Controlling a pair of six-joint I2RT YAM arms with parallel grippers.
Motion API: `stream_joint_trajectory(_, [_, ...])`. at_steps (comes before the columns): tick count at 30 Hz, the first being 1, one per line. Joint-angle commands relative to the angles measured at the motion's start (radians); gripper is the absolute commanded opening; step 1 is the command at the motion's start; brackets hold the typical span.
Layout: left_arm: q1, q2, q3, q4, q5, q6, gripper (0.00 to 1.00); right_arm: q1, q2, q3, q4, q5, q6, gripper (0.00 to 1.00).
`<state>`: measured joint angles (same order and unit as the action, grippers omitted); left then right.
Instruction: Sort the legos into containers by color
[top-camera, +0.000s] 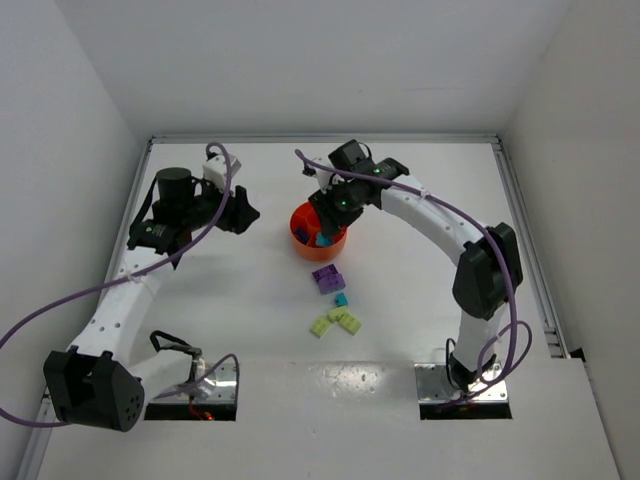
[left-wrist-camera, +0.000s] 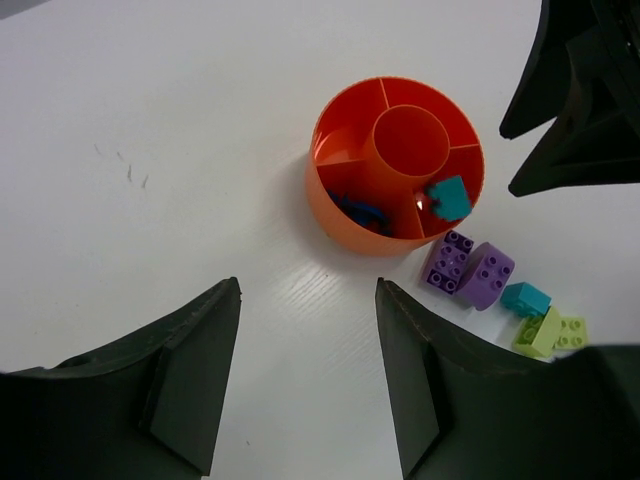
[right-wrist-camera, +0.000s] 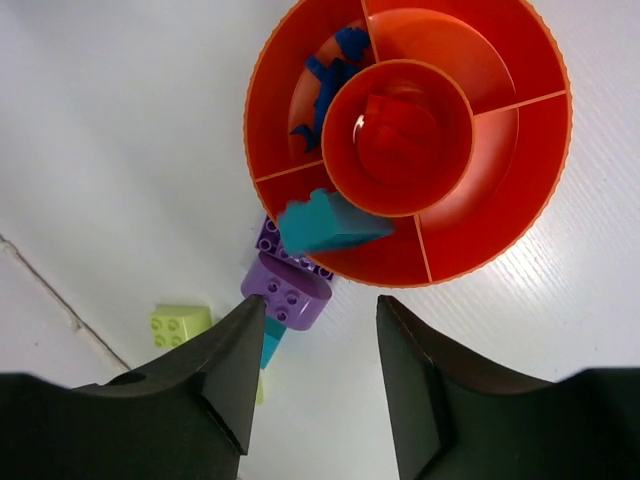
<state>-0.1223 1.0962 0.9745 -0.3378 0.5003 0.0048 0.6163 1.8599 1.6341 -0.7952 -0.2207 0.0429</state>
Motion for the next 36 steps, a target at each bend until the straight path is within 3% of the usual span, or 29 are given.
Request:
stream_joint_trajectory(1, [0.013,0.001,-0.005,0.048,-0.002,-0.016,0.63,-0.007,-0.08,0.012,0.011,-0.019,0.005,0.5])
stream_joint_trajectory(4, [0.013,0.001,-0.005,0.048,-0.002,-0.025,0.63,-0.007,-0.142,-0.051,0.022,-0.019,-0.018,0.51])
stream_joint_trajectory(11, [0.013,0.001,0.004,0.057,0.007,-0.034,0.64,0.007,-0.221,-0.281,-0.045,-0.14,-0.161,0.43])
stream_joint_trajectory(18, [0.013,-0.008,-0.007,0.057,0.007,-0.034,0.64,0.04,-0.291,-0.52,0.057,-0.161,-0.204,0.41])
stream_joint_trajectory(24, [0.013,-0.009,-0.007,0.057,0.007,-0.025,0.65,0.092,-0.259,-0.551,0.116,-0.134,-0.19,0.41])
stream_joint_trajectory(32, [0.013,-0.009,-0.007,0.057,0.007,-0.025,0.65,0.122,-0.211,-0.528,0.155,-0.088,-0.028,0.41])
stream_joint_trajectory(36, [0.013,-0.009,-0.026,0.057,0.007,-0.025,0.65,0.131,-0.193,-0.537,0.189,-0.059,0.032,0.46])
